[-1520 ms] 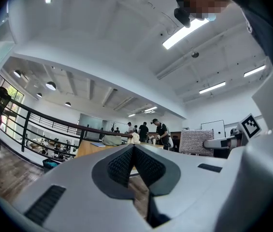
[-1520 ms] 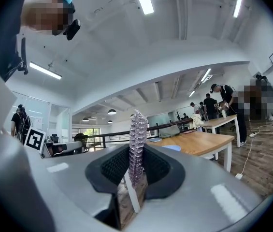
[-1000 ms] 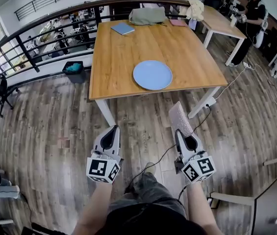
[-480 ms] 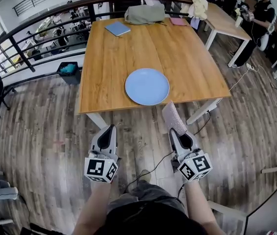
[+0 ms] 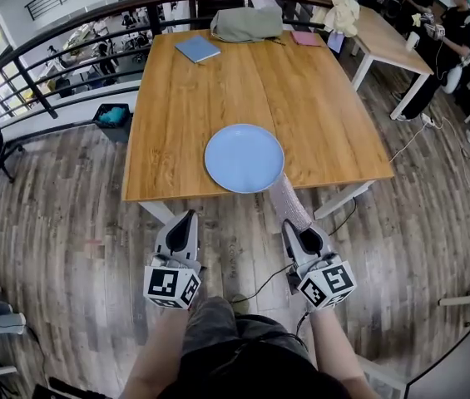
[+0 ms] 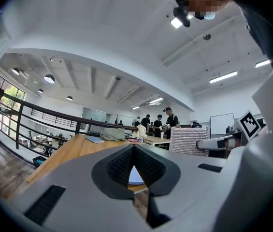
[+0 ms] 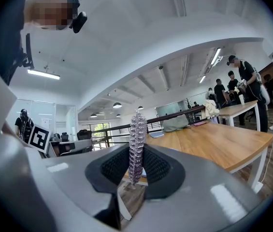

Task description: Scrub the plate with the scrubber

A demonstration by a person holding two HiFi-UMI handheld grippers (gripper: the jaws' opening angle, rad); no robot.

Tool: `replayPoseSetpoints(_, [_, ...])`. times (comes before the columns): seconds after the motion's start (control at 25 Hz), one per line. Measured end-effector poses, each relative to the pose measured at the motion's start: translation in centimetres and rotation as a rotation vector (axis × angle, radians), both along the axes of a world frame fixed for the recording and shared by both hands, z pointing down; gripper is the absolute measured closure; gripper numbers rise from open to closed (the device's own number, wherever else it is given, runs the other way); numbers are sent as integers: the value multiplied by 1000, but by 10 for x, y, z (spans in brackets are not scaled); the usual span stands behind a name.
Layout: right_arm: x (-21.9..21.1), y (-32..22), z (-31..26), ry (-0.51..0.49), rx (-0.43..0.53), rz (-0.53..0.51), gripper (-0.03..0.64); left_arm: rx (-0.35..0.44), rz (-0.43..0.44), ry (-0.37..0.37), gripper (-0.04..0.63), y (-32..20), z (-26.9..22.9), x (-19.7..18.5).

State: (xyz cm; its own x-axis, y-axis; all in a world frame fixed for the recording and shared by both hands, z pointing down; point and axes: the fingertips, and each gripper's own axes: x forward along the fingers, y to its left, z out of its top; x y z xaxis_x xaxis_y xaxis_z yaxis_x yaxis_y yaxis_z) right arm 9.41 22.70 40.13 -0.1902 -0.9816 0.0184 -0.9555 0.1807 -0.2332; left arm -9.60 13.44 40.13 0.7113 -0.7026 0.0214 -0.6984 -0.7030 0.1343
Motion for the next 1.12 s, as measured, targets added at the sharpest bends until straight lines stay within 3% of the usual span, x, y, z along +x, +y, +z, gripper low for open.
replayPoseSetpoints(0.56, [26, -33, -6, -16, 1, -9, 535, 7, -1, -24, 600, -34, -8, 30])
replayPoseSetpoints(1.12, [34, -98, 34, -11, -108, -40, 535, -70, 50, -74, 600, -101, 30, 67])
